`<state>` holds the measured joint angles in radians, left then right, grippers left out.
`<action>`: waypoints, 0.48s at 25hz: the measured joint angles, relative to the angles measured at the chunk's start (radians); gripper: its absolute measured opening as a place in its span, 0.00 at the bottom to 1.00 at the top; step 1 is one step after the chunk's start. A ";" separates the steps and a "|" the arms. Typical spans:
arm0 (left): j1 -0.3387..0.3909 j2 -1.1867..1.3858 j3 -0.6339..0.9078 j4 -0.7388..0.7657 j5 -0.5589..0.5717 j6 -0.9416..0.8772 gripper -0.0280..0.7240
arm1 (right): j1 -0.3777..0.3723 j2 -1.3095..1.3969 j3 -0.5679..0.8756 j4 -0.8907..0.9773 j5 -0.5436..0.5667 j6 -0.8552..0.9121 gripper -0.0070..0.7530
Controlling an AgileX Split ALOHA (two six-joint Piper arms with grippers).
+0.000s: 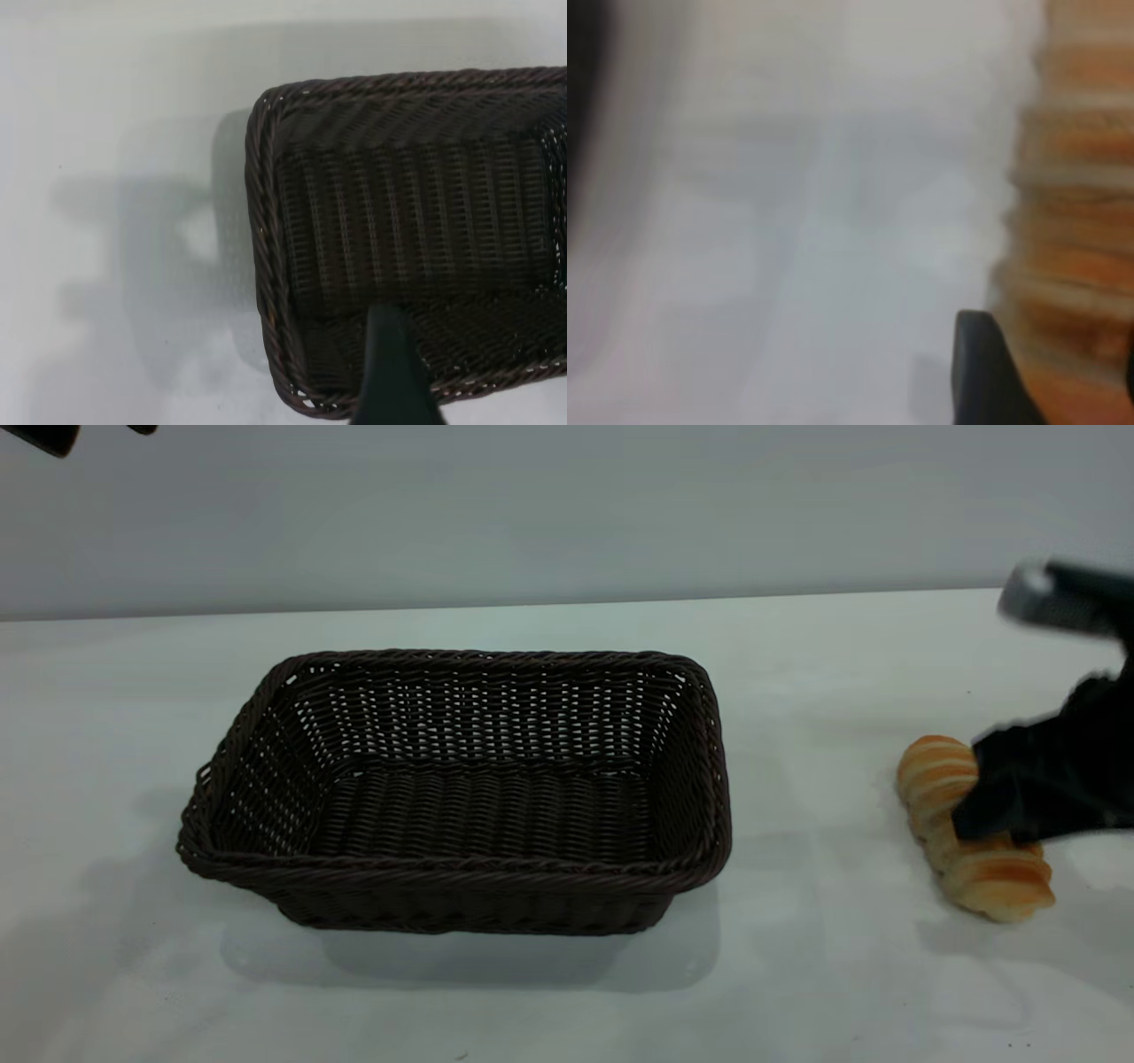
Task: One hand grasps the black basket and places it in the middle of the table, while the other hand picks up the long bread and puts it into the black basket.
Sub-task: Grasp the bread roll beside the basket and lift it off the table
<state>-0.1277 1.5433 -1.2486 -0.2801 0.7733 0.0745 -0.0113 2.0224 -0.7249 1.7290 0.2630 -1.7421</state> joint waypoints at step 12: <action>0.000 -0.004 0.000 0.000 0.039 0.002 0.76 | 0.002 0.092 -0.034 0.084 -0.088 -0.073 0.05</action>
<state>-0.1277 1.5391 -1.2486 -0.2801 0.8128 0.0769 -0.0095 2.1144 -0.7590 1.8125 0.1750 -1.8149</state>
